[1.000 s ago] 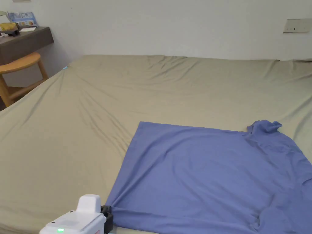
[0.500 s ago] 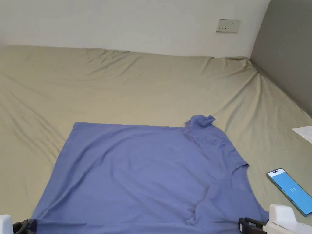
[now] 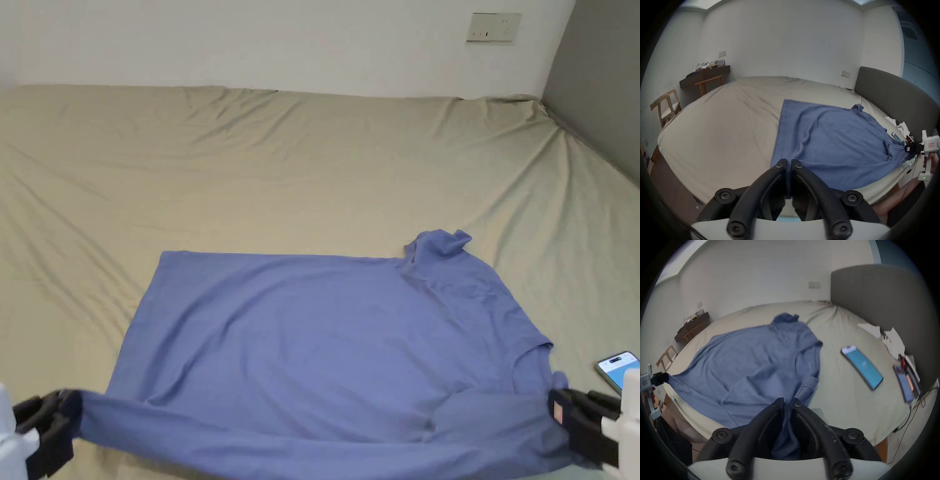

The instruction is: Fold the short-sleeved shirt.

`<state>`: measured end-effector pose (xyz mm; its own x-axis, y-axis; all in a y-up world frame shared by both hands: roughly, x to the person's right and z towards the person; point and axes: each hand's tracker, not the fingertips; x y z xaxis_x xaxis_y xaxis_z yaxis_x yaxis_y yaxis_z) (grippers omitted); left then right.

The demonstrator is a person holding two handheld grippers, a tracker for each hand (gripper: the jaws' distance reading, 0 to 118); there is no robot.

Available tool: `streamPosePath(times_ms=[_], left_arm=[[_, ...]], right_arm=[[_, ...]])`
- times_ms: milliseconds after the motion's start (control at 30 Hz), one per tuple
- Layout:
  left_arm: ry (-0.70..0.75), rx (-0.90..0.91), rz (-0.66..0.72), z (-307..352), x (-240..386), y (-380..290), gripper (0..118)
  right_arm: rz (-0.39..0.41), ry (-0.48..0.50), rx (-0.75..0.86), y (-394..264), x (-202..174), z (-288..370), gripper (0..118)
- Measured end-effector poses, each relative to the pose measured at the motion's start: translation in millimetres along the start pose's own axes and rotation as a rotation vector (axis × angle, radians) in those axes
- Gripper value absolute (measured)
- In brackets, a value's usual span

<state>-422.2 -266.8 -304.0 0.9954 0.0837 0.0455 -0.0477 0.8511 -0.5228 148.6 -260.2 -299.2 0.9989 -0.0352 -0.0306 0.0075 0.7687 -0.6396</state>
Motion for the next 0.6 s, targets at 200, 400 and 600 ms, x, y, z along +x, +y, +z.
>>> streamPosePath(times_ms=[200, 400, 600], left_arm=[[0.019, -0.042, 0.035, -100, -12, 64, 4], [0.043, -0.239, 0.087, -190, -14, 64, 4], [0.066, -0.196, 0.167, -194, -22, 55, 8]], right_arm=[[-0.021, -0.034, -0.076, 77, 16, -81, 12], [-0.073, -0.074, -0.239, 90, 22, -172, 11], [-0.144, -0.149, -0.081, 79, 28, -177, 15]])
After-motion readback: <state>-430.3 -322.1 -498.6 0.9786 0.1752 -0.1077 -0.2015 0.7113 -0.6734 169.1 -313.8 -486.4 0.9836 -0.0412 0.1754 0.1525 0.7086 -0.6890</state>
